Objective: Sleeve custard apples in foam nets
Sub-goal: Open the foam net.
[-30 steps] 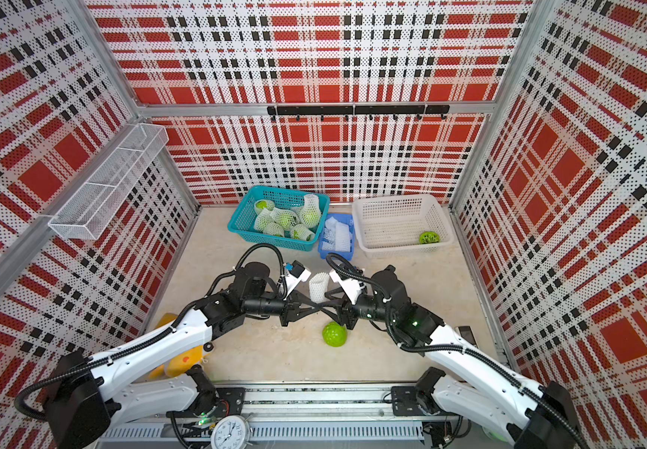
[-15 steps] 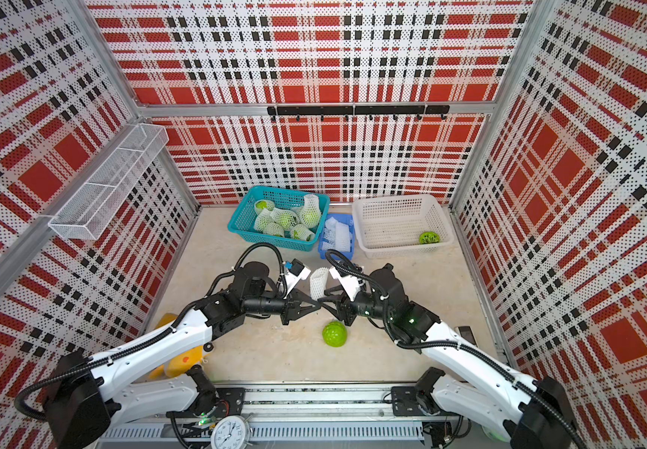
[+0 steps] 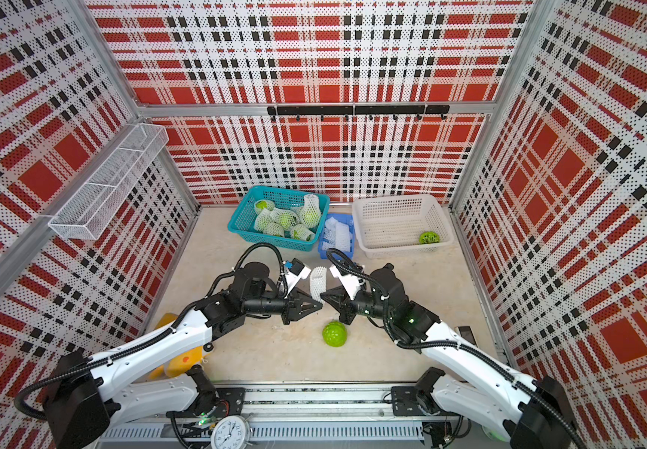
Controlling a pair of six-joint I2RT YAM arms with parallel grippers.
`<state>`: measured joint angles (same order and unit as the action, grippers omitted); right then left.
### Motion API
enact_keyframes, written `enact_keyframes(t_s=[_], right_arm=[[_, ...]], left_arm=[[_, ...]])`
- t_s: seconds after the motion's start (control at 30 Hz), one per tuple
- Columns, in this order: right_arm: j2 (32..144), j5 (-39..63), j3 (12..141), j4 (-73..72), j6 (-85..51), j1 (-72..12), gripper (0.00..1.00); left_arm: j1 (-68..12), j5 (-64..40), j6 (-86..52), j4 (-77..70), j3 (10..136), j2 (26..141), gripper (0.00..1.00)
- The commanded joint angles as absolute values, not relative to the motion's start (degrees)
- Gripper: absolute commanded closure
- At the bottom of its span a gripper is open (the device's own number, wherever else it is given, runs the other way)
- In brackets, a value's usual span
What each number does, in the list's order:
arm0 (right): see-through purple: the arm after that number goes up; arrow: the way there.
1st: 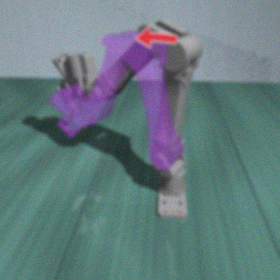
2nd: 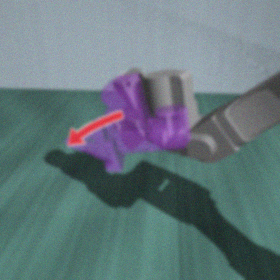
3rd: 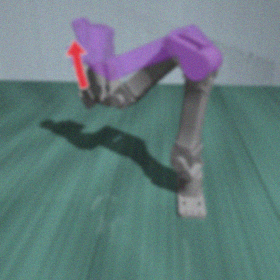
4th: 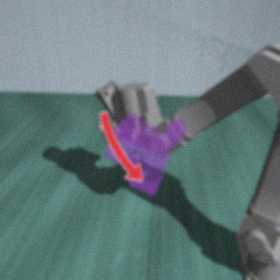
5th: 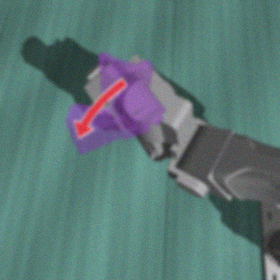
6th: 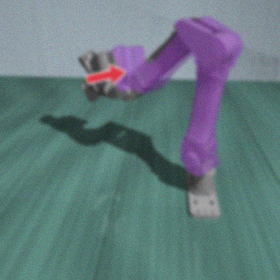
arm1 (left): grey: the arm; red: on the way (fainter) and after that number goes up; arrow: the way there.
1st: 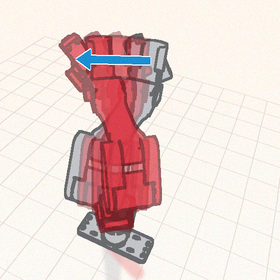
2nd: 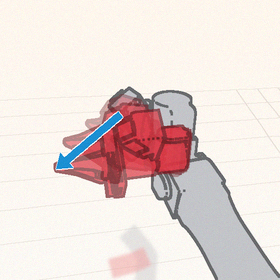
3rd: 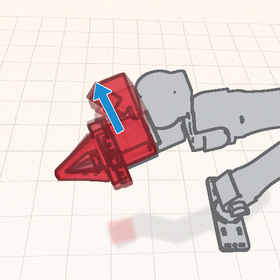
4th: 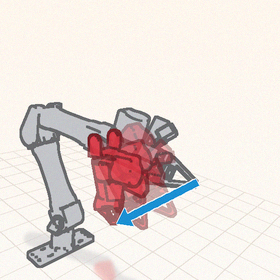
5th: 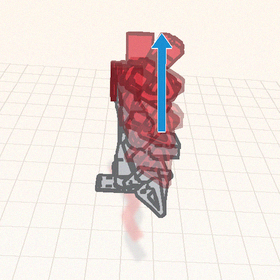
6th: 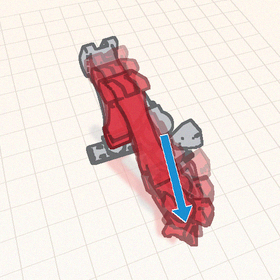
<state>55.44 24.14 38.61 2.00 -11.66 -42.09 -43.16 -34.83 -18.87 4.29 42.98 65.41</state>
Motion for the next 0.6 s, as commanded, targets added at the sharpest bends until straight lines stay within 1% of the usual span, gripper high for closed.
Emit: enact_keyframes(t_s=[0.0,0.03,0.1,0.23,0.33,0.4,0.5,0.57], right_arm=[[53.4,23.4,38.3,2.0,-10.5,-40.9,1.00],[52.9,24.1,38.4,2.6,-10.3,-40.4,1.00],[52.0,26.8,38.4,3.6,-10.4,-38.9,1.00],[51.8,35.0,38.3,4.3,-10.5,-36.9,1.00],[52.8,41.3,38.7,4.9,-10.2,-36.8,1.00],[53.5,45.0,38.9,4.9,-10.4,-36.8,1.00],[53.9,48.0,38.8,3.8,-11.3,-36.8,1.00],[53.8,48.1,38.8,3.3,-11.7,-36.8,1.00]], left_arm=[[-42.9,-33.3,-18.8,3.4,41.7,62.5,0.62],[-42.5,-33.2,-18.9,3.6,41.5,61.8,0.58],[-41.6,-33.7,-18.0,4.9,41.1,59.9,0.55],[-39.0,-34.7,-16.6,7.7,40.5,56.1,0.56],[-37.9,-35.9,-14.4,8.6,40.3,54.2,0.57],[-37.8,-36.8,-13.0,9.0,40.3,53.8,0.62],[-38.6,-38.6,-12.2,8.5,40.3,54.3,0.67],[-39.8,-39.6,-11.9,8.1,40.4,55.0,0.71]])
